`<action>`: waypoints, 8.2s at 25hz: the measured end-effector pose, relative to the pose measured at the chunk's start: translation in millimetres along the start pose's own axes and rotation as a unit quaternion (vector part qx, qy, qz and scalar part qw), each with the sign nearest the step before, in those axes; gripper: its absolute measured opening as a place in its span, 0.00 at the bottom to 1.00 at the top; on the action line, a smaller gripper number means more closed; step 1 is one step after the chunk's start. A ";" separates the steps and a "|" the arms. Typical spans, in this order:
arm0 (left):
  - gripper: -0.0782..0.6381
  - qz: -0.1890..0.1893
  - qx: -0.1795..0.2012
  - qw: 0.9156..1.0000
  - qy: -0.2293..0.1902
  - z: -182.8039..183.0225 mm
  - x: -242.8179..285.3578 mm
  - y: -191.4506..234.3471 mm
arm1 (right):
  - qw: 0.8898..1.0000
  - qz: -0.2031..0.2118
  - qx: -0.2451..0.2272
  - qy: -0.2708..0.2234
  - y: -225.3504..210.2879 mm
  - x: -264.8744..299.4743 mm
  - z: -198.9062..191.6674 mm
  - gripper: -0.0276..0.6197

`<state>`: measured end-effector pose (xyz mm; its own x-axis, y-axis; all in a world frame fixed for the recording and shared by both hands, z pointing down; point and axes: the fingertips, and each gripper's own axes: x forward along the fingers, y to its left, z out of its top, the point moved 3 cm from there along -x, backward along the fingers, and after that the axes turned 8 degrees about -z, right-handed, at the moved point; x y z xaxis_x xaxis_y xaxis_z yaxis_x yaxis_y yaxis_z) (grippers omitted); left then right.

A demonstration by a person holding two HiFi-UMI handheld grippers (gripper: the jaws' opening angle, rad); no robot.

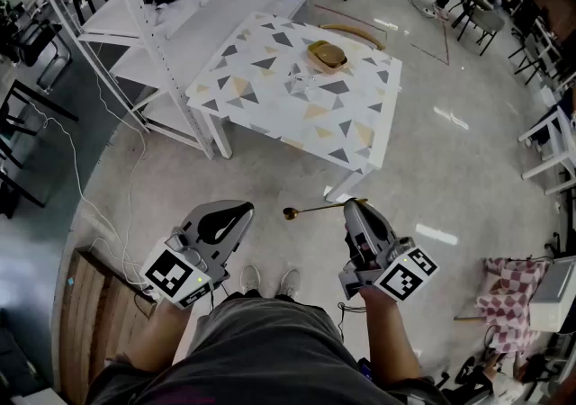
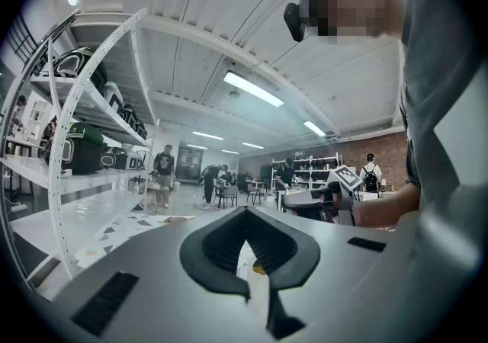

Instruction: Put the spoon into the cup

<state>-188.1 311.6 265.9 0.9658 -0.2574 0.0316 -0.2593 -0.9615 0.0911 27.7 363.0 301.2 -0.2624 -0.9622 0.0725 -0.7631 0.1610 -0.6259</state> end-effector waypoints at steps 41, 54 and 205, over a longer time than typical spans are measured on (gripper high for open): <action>0.13 0.030 0.008 0.999 0.009 -11.6 62.3 -40.3 | 0.999 0.022 0.018 0.020 -71.2 -28.5 29.1 0.08; 0.13 0.024 0.001 1.000 -0.001 -17.4 95.2 21.1 | 1.000 0.006 0.013 0.023 -101.2 22.1 43.6 0.08; 0.13 0.091 -0.124 0.982 0.110 -106.0 264.6 436.3 | 0.974 -0.071 -0.092 0.194 -335.8 513.1 36.6 0.08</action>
<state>-46.4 -165.9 419.4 0.8852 -0.3706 0.2814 -0.4482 -0.8414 0.3019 170.9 -192.8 520.2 -0.3233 -0.8280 0.4582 -0.8914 0.1040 -0.4410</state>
